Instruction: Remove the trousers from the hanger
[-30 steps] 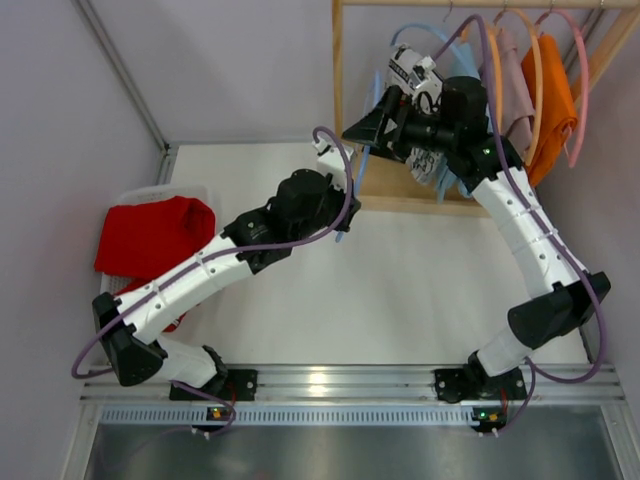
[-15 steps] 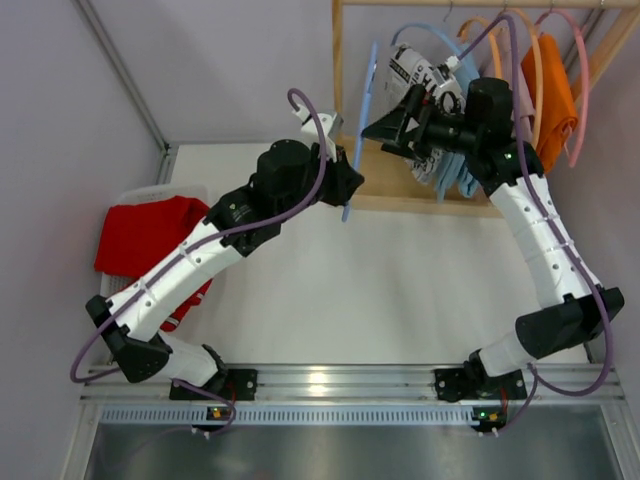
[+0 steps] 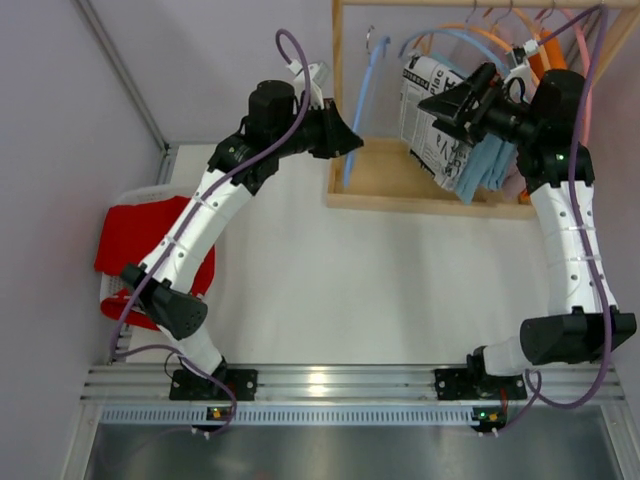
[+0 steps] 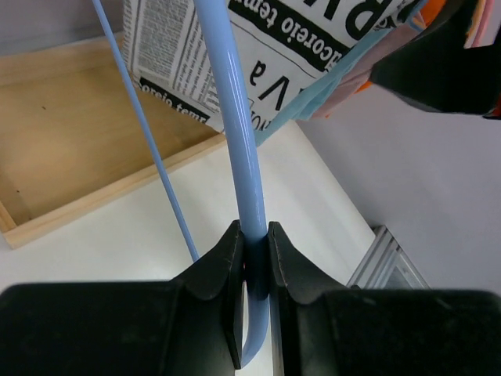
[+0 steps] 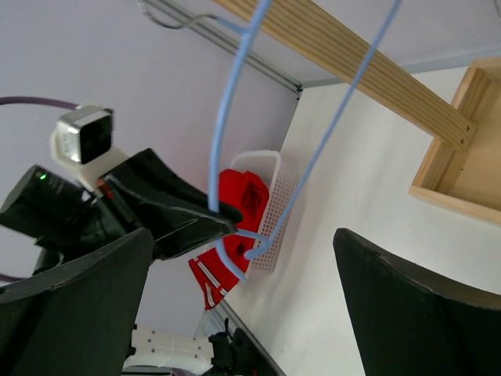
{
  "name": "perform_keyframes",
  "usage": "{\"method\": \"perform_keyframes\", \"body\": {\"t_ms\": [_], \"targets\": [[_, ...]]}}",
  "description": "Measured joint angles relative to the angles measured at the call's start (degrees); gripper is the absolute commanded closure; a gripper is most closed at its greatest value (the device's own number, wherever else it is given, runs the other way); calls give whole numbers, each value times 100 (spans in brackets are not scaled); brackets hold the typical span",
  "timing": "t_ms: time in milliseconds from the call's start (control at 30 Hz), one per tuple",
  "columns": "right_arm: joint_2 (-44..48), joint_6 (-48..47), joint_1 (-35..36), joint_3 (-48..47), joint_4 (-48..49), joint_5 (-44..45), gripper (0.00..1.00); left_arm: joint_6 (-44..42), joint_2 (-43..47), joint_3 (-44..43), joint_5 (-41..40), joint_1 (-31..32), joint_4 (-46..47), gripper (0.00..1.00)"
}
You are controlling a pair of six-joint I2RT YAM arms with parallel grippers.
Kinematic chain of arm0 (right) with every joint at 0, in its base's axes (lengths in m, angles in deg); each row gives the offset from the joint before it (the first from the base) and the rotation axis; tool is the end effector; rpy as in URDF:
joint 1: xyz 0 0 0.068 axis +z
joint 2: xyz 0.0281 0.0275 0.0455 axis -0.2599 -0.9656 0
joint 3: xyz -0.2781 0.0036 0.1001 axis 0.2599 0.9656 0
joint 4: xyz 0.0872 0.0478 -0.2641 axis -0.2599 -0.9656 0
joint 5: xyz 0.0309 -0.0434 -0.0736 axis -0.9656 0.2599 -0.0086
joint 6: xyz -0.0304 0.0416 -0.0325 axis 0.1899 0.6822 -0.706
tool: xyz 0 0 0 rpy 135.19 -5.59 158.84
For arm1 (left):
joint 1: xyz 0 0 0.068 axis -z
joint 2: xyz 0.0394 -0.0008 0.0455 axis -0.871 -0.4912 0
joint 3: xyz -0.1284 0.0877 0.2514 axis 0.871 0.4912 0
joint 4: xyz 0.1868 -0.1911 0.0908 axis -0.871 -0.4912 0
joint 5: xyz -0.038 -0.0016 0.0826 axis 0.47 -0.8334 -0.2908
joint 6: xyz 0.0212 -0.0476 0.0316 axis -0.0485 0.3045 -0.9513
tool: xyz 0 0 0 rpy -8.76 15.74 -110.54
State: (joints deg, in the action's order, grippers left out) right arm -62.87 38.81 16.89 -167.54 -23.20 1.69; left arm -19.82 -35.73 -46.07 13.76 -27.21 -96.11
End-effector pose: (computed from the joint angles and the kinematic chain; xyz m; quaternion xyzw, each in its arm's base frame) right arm 0.3283 0.0418 0.5204 0.0483 0.7406 0.5076 0.4377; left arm 0.3301 -0.2359 0.5092 0.1439 0.7632 -0.4302 0.4602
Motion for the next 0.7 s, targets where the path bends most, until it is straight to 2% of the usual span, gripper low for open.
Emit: {"method": "perform_keyframes", "body": {"t_ms": [233, 467, 700], "targets": [[426, 170, -35, 177, 372, -293, 1, 33, -219, -295, 505, -107, -310, 100], [743, 280, -35, 717, 800, -575, 1, -72, -219, -881, 509, -223, -330, 100], [800, 332, -7, 824, 1078, -778, 1, -94, -332, -1434, 485, -385, -391, 100]]}}
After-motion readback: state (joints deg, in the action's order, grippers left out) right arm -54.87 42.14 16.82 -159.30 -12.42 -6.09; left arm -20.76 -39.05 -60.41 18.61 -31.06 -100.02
